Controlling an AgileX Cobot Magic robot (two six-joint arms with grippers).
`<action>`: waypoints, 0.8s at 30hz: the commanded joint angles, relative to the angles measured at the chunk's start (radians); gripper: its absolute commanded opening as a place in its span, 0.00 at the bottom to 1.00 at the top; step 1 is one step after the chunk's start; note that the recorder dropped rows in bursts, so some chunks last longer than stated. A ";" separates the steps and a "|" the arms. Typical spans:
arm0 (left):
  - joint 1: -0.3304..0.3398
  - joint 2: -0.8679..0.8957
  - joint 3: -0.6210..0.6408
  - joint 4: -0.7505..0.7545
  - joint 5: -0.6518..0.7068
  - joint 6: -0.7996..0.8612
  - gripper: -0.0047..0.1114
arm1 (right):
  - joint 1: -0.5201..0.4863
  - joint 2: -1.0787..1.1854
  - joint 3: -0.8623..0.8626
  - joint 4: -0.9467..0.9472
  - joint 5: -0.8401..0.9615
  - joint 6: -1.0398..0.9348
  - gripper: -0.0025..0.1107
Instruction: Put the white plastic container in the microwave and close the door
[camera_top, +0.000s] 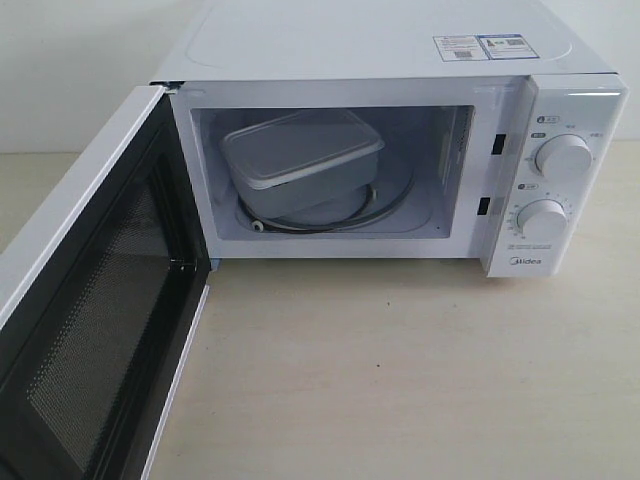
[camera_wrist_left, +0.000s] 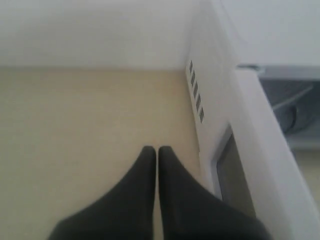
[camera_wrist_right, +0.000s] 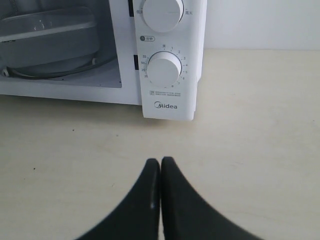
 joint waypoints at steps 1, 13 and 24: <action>-0.003 0.122 -0.007 -0.036 0.094 0.041 0.08 | 0.002 -0.005 -0.001 -0.006 -0.005 -0.005 0.02; -0.005 0.409 -0.007 -0.475 0.138 0.403 0.08 | 0.002 -0.005 -0.001 -0.006 -0.005 -0.005 0.02; -0.117 0.460 -0.007 -0.653 0.100 0.556 0.08 | 0.002 -0.005 -0.001 -0.006 -0.005 -0.005 0.02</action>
